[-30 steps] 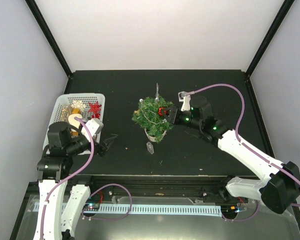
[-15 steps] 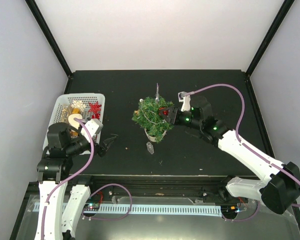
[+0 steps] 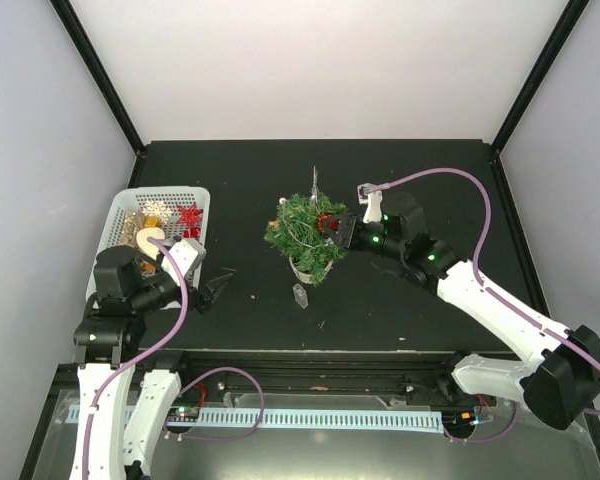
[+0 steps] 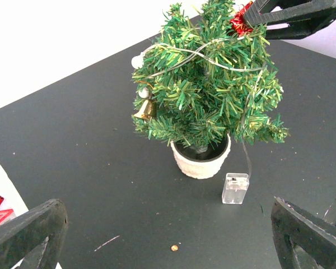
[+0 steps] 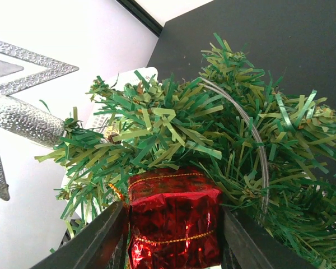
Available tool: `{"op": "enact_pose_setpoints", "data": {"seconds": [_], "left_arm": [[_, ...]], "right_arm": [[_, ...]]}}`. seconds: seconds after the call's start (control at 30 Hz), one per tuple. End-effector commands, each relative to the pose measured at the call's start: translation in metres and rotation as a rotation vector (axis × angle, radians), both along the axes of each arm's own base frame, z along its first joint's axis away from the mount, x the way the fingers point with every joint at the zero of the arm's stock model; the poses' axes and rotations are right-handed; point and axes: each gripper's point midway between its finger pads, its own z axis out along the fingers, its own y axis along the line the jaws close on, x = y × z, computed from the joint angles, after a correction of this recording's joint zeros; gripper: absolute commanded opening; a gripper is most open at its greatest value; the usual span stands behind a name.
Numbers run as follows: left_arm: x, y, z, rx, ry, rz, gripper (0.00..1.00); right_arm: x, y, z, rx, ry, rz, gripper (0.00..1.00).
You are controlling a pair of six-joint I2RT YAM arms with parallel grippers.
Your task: Decorate the small christmas tree
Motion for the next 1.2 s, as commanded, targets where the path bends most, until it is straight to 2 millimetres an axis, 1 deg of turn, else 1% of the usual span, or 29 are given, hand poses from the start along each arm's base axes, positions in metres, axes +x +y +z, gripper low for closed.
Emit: {"op": "enact_pose_setpoints", "data": {"seconds": [0.0, 0.37, 0.5, 0.6, 0.7, 0.77, 0.9, 0.97, 1.17], "left_arm": [[0.000, -0.001, 0.005, -0.009, -0.030, -0.007, 0.99], [0.000, -0.001, 0.004, -0.009, -0.026, -0.007, 0.99], [0.000, -0.001, 0.004, -0.010, -0.021, -0.009, 0.99], [0.001, -0.001, 0.004, -0.010, -0.019, -0.010, 0.99], [0.001, -0.001, 0.003, -0.011, -0.018, -0.010, 0.99], [0.001, -0.001, 0.003, -0.011, -0.017, -0.010, 0.99], [0.001, -0.001, 0.003, -0.011, -0.018, -0.009, 0.99], [0.001, -0.001, 0.003, -0.011, -0.018, -0.009, 0.99], [0.001, 0.000, 0.003, -0.010, -0.022, -0.004, 0.99]], "right_arm": [[0.005, 0.003, 0.003, 0.011, -0.024, 0.007, 0.45], [0.007, 0.008, -0.009, -0.001, 0.003, 0.024, 0.45], [0.007, 0.009, -0.009, -0.003, 0.002, 0.029, 0.44], [0.006, 0.008, -0.003, 0.000, -0.012, 0.028, 0.45], [0.005, 0.006, 0.005, 0.001, -0.030, 0.025, 0.49], [0.005, 0.003, 0.009, -0.002, -0.042, 0.017, 0.56], [0.004, 0.001, 0.011, -0.009, -0.046, 0.011, 0.63], [0.003, -0.001, 0.011, -0.010, -0.046, 0.006, 0.65], [0.002, -0.005, 0.011, -0.022, -0.047, -0.010, 0.66]]}}
